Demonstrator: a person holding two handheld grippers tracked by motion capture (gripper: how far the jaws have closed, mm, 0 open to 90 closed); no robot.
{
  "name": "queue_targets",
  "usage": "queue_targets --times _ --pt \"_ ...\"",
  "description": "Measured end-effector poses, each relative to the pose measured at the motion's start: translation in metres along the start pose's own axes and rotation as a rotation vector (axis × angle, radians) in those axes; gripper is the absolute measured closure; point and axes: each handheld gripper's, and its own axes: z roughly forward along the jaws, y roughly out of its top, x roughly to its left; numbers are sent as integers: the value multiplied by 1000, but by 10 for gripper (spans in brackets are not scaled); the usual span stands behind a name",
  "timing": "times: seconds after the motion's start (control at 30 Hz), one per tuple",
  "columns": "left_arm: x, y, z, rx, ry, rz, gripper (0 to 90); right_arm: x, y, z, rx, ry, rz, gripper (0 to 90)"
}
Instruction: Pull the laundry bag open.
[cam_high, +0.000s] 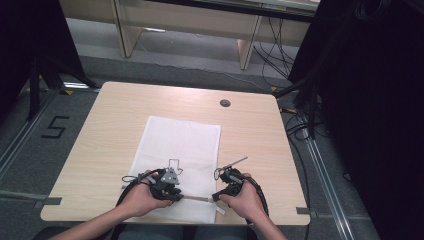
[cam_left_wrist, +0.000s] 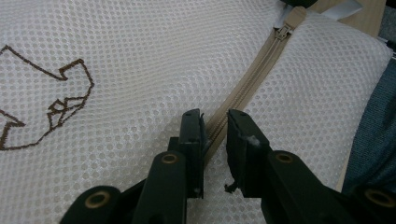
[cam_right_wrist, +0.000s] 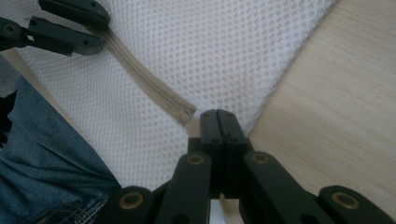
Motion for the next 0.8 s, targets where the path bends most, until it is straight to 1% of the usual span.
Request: queue_targets --times 0.03,0.1,0.17,0.2,0.23,0.27,0.3,0.33,0.37,0.4,0.47,0.5,0.53,0.57,0.6,0.63,0.67,0.73,0.8 --pt "1 0 0 1 2 14 753 1 1 -1 13 -1 18 900" --pt "1 0 0 2 2 13 753 1 1 -1 16 2 16 900" --pt "0 1 0 2 2 12 753 2 1 -2 9 24 17 900" --pt "0 1 0 2 2 12 753 3 1 -2 13 31 28 900" --pt "0 1 0 2 2 13 753 4 1 -2 20 29 31 900" --pt "0 1 0 2 3 13 753 4 1 -2 14 30 13 900" --pt "0 1 0 2 1 14 753 4 0 -2 17 29 11 900" --pt "0 1 0 2 1 14 753 4 0 -2 17 29 11 900" --pt "0 1 0 2 0 13 753 5 -1 -2 19 25 25 900" --pt "0 0 1 2 -1 -1 753 4 -1 -1 18 20 17 900" --pt "0 0 0 3 -1 -1 752 5 0 -1 23 21 20 900" --pt "0 0 1 3 0 0 753 6 0 0 21 25 17 900" --pt "0 0 1 1 -3 0 752 8 2 2 21 12 -5 900" --pt "0 0 1 0 -4 0 752 12 5 4 26 25 -22 900" --pt "0 1 1 0 -3 2 752 15 6 5 26 32 -26 900" --pt "0 1 1 0 -2 7 752 18 8 7 27 32 -30 900" --pt "0 1 1 0 -1 12 752 20 10 9 31 30 -46 900" --pt "0 0 1 -1 -2 9 752 22 11 10 37 30 -47 900" --pt "0 0 1 -4 -5 6 750 22 13 8 15 25 -39 900"
